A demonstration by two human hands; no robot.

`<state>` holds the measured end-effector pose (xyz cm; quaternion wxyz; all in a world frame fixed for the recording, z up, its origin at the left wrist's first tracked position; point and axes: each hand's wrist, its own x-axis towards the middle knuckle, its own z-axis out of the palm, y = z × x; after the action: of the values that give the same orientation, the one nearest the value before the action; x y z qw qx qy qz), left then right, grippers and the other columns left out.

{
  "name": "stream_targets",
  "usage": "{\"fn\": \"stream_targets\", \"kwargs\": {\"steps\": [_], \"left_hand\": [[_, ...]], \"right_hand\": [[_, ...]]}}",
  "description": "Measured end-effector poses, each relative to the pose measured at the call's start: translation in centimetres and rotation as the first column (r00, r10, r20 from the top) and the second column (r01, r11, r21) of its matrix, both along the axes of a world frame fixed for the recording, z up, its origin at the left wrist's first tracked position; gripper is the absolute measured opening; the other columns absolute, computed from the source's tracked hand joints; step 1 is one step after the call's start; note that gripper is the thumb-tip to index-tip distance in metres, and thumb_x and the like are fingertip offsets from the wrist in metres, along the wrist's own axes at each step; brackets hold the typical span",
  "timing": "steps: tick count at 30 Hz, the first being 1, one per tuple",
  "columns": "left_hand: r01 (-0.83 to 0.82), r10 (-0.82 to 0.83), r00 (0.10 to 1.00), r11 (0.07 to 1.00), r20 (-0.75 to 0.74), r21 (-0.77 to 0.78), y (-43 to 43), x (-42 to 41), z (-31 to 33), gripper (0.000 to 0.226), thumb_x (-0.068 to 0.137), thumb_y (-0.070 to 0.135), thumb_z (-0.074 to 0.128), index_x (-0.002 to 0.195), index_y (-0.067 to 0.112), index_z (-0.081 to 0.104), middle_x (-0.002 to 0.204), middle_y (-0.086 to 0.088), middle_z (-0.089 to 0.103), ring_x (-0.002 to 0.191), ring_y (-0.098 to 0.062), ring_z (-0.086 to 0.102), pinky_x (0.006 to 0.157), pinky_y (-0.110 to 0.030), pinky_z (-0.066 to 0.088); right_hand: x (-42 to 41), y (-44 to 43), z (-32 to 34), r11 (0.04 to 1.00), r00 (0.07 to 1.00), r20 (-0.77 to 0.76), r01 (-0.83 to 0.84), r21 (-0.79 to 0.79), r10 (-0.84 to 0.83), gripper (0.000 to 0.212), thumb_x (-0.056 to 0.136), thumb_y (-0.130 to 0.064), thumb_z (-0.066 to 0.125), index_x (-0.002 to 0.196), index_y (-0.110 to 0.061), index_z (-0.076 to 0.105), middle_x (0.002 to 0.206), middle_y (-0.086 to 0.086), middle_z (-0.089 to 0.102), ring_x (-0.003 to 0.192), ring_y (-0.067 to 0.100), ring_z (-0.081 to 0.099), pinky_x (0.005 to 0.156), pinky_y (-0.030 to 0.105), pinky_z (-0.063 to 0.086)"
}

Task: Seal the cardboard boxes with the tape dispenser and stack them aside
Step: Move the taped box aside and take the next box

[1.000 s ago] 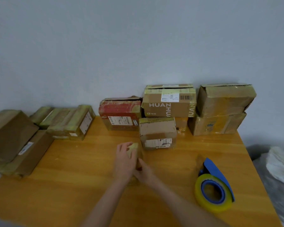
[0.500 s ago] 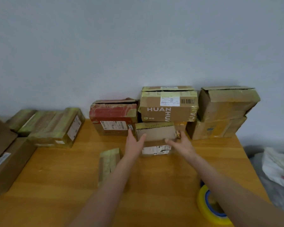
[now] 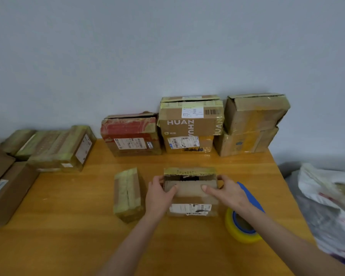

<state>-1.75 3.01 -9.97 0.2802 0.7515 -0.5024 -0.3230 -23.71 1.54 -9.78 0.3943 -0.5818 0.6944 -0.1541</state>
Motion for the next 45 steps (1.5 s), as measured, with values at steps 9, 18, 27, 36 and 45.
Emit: {"fn": "stream_targets", "kwargs": {"steps": [9,18,27,36,45], "left_hand": [[0.295,-0.258,0.918,0.952,0.3,-0.084,5.7,-2.5,-0.9,0.059,0.098,0.042,0.045,0.151,0.037,0.019,0.149,-0.001,0.034,0.129,-0.023,0.039,0.105,-0.035,0.039],[0.436,-0.415,0.801,0.898,0.431,0.056,6.3,-2.0,-1.1,0.083,0.086,0.061,0.054,0.153,0.033,0.014,0.159,0.001,0.009,0.138,-0.022,0.023,0.109,-0.036,0.037],[0.514,-0.485,0.753,0.855,0.444,0.062,5.7,-1.9,-0.6,0.091,0.086,0.054,0.059,0.153,0.024,0.008,0.153,0.016,-0.018,0.143,-0.01,0.025,0.102,-0.025,0.041],[0.515,-0.49,0.799,0.857,0.349,0.026,5.8,-1.7,-0.5,0.088,0.085,0.039,0.067,0.152,0.022,0.012,0.156,0.015,-0.013,0.144,-0.011,0.019,0.113,-0.031,0.027],[0.525,-0.5,0.798,0.851,0.336,0.021,5.7,-1.6,-0.4,0.088,0.085,0.035,0.069,0.152,0.02,0.014,0.154,0.015,-0.012,0.145,-0.012,0.016,0.114,-0.032,0.027]], "right_hand": [[-3.0,5.8,-0.1,0.977,0.971,-0.185,-0.176,-0.122,0.152,0.07,0.089,-0.062,0.051,0.15,-0.047,0.02,0.134,0.011,0.049,0.1,0.025,0.058,0.071,0.031,0.05],[-4.8,5.3,-0.5,0.973,0.98,-0.043,-0.199,-0.118,0.195,0.06,0.091,-0.057,0.053,0.146,-0.044,0.034,0.116,0.001,0.058,0.097,0.017,0.057,0.077,0.031,0.05],[-12.1,4.9,-5.2,0.933,0.988,-0.028,0.154,0.325,-0.153,0.055,0.085,-0.04,0.073,0.121,-0.001,0.058,0.087,0.01,0.065,0.073,0.019,0.062,0.055,0.02,0.044],[-12.0,3.3,-5.2,0.882,0.903,0.201,0.287,0.374,-0.38,0.058,0.078,-0.036,0.08,0.116,-0.01,0.045,0.103,0.009,0.061,0.087,0.024,0.062,0.061,0.034,0.048],[-11.4,4.4,-3.0,0.871,0.794,0.421,0.261,0.415,-0.439,0.056,0.082,0.003,0.068,0.133,-0.013,0.049,0.114,0.021,0.063,0.097,0.038,0.064,0.078,0.048,0.055]]}}
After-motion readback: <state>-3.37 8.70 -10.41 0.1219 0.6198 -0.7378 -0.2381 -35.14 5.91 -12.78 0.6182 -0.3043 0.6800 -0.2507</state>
